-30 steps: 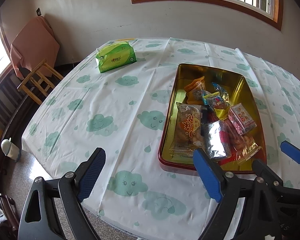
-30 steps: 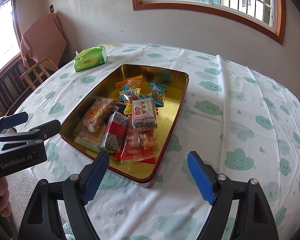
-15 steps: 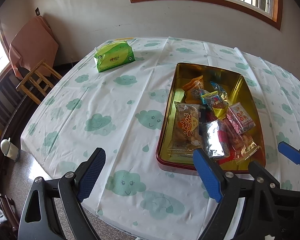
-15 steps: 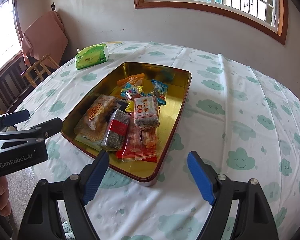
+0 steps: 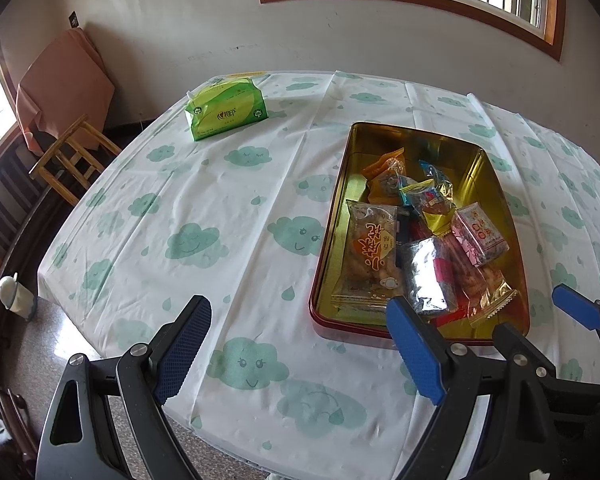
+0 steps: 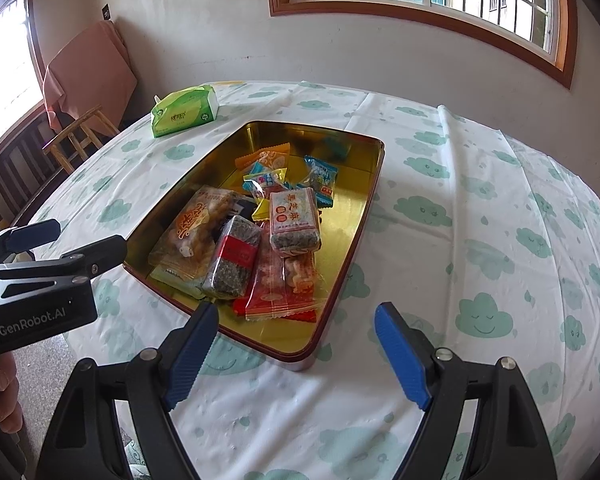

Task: Organize snacks

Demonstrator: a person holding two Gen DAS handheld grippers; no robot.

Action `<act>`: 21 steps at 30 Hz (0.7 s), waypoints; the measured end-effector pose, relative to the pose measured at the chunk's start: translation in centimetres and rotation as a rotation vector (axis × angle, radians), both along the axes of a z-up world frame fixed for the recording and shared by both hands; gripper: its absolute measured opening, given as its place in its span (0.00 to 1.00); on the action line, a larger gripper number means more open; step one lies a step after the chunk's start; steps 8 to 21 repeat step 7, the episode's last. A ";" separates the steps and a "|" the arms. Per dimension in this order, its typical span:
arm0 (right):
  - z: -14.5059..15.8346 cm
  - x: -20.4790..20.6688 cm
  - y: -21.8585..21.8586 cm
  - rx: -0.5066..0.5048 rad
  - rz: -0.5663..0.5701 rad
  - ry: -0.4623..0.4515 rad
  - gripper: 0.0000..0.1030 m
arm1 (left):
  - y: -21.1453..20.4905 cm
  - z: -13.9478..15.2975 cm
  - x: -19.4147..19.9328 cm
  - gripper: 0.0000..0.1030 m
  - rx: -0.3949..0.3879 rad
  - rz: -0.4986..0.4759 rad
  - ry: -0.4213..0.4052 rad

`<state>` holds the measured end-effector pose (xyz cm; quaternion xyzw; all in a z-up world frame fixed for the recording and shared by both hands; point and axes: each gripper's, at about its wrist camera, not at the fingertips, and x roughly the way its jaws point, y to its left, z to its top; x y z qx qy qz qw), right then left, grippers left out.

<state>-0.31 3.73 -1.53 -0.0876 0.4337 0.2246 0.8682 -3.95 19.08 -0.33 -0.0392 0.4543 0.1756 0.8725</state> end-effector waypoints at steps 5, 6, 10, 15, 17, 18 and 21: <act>0.0 0.0 0.0 -0.001 -0.002 0.001 0.80 | 0.0 -0.2 0.0 0.85 -0.004 -0.007 0.003; 0.0 0.0 0.0 -0.001 -0.002 0.002 0.80 | 0.1 -0.2 0.0 0.85 -0.006 -0.008 0.002; 0.0 0.1 0.0 0.000 -0.002 0.003 0.80 | 0.1 -0.2 0.0 0.85 -0.007 -0.010 0.002; 0.0 0.1 0.0 0.000 -0.002 0.003 0.80 | 0.1 -0.2 0.0 0.85 -0.007 -0.010 0.002; 0.0 0.1 0.0 0.000 -0.002 0.003 0.80 | 0.1 -0.2 0.0 0.85 -0.007 -0.010 0.002; 0.0 0.1 0.0 0.000 -0.002 0.003 0.80 | 0.1 -0.2 0.0 0.85 -0.007 -0.010 0.002; 0.0 0.1 0.0 0.000 -0.002 0.003 0.80 | 0.1 -0.2 0.0 0.85 -0.007 -0.010 0.002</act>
